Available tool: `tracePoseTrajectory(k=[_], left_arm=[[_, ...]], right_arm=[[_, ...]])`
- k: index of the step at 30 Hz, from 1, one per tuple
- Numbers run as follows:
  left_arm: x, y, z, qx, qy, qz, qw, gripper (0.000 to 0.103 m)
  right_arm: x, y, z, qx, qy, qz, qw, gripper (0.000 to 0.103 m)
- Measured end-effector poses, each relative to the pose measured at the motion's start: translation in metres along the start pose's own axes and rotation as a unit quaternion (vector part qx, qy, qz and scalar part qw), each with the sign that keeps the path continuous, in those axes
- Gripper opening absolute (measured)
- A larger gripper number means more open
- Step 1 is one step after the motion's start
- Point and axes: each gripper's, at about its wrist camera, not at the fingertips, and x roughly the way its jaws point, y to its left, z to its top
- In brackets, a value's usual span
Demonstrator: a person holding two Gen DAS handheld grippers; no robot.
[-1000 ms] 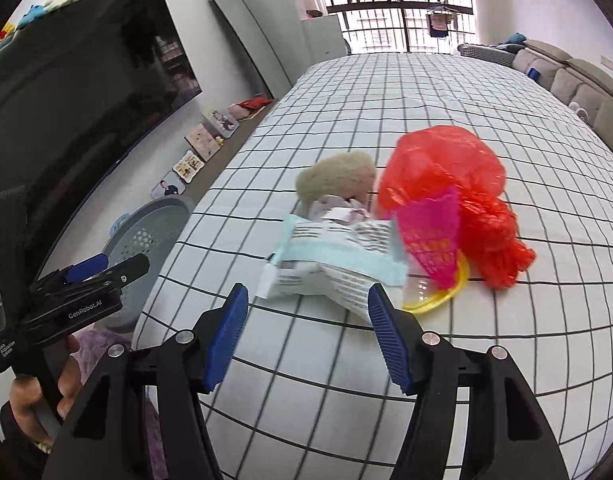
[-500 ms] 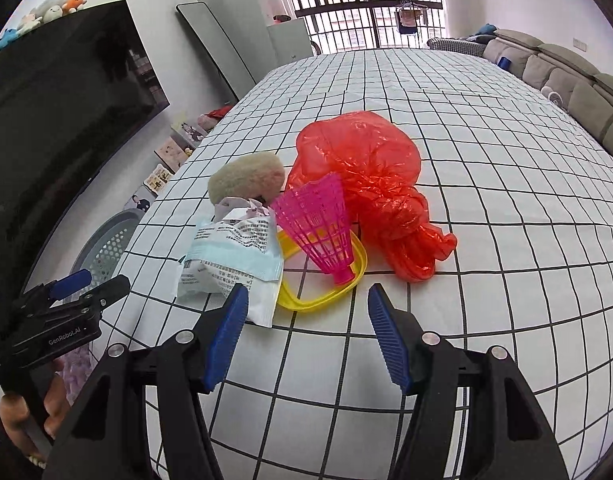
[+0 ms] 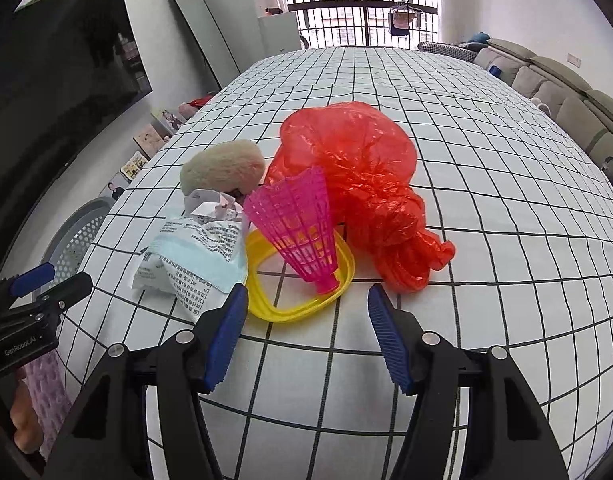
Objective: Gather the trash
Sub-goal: 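Move both tools back over the bed toward the tissue pack and shuttlecock, then grasp the white-and-blue tissue pack with the left tool while the right tool grasps the pink shuttlecock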
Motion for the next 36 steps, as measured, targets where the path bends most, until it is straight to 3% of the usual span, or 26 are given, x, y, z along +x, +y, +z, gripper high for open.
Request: tracePoseTrajectory(k=[13,25,36], left_arm=[[-0.003,0.028,-0.002,-0.03,-0.005,0.001,0.9995,0.082],[-0.007,0.051,-0.006,-0.056,-0.009,0.01,0.9983,0.082],[-0.01,0.075,-0.009,-0.078,-0.01,0.026,0.9966,0.082]], right_arm=[[-0.001,0.055,-0.01,-0.048,0.008,0.03,0.998,0.06],[0.012,0.072,-0.014,-0.026,0.039,0.104,0.993,0.06],[0.008,0.11,-0.016,-0.056,0.038,0.16,0.985,0.06]])
